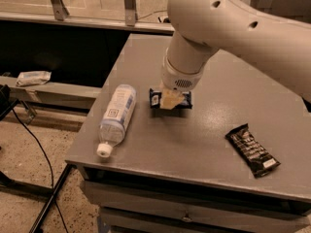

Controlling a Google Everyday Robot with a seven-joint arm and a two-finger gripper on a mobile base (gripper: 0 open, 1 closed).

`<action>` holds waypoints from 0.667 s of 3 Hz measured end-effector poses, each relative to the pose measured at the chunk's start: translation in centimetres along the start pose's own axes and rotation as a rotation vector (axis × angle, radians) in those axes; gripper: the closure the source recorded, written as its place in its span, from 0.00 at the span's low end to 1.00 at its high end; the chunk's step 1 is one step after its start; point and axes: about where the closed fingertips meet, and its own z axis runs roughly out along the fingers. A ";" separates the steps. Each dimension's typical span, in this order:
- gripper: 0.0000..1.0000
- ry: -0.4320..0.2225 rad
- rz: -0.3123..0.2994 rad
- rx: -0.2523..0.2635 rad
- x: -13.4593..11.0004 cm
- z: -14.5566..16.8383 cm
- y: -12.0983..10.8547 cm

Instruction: Move rxbar blueberry near blue plastic bottle

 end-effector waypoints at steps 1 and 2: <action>0.77 0.015 -0.046 -0.026 -0.9 1.1 1.8; 0.54 0.014 -0.043 -0.022 -0.8 0.9 1.7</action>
Offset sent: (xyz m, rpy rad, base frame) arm -0.0120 0.0093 -0.0098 -0.0204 0.0111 0.0368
